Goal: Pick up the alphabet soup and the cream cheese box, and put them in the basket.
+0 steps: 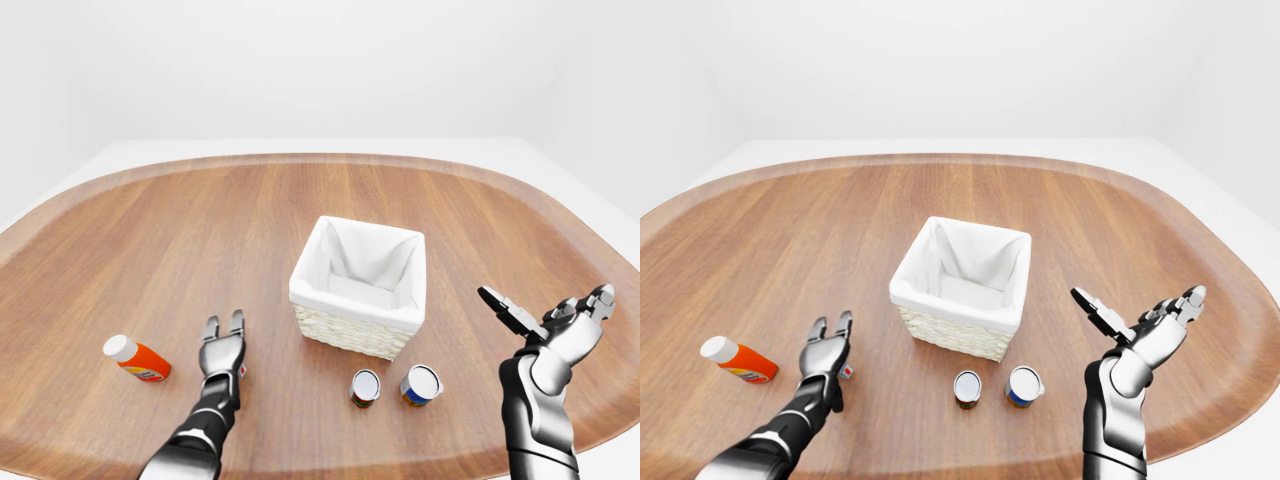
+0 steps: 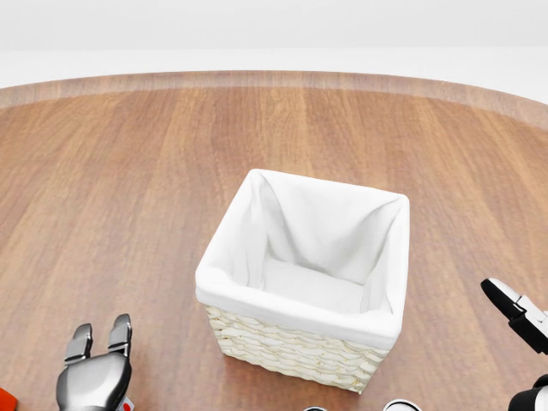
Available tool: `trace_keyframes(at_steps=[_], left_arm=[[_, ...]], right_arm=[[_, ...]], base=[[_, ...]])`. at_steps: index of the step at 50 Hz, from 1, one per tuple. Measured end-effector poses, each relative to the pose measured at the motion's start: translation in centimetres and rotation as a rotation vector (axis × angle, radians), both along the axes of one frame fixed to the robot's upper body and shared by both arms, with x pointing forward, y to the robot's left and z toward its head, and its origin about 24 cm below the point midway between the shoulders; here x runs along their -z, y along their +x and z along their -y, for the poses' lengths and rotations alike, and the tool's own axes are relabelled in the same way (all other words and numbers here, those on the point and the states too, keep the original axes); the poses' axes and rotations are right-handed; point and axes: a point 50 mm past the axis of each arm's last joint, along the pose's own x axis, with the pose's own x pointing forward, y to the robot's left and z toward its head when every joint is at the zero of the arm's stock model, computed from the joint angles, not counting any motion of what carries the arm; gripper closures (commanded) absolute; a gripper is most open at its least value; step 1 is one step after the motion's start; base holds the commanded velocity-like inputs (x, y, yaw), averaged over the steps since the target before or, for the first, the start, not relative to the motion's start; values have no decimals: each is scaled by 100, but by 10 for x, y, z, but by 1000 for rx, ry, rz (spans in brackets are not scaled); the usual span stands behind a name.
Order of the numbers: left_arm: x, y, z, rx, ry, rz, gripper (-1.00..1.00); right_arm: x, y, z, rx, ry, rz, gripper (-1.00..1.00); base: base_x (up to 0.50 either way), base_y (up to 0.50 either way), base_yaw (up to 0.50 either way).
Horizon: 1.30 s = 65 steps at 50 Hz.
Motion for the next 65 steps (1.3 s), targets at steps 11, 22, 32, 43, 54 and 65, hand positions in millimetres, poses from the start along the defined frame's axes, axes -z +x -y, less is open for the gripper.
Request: trace_keyframes(at_steps=[11, 22, 32, 43, 54, 65], left_arm=[[0, 1, 2, 21, 14, -13, -100], [0, 2, 5, 40, 25, -21, -100], [1, 3, 7, 61, 39, -28, -100], [1, 2, 7, 58, 36, -31, 100], [-2, 6, 7, 49, 32, -13, 100], [-4, 7, 6, 40, 25, -3, 100]], right_arm=[[0, 0, 0, -1, -1, 0, -100], [0, 0, 0, -1, -2, -1, -100], [0, 0, 0, -2, -2, -2, -100], [0, 0, 0, -1, -2, -1, -100], [0, 0, 0, -1, -2, -1, -100], [0, 0, 0, -1, -2, 0, -100]], base=[[0, 0, 0], [0, 0, 0], [0, 0, 0], [0, 0, 0], [0, 0, 0], [0, 0, 0]])
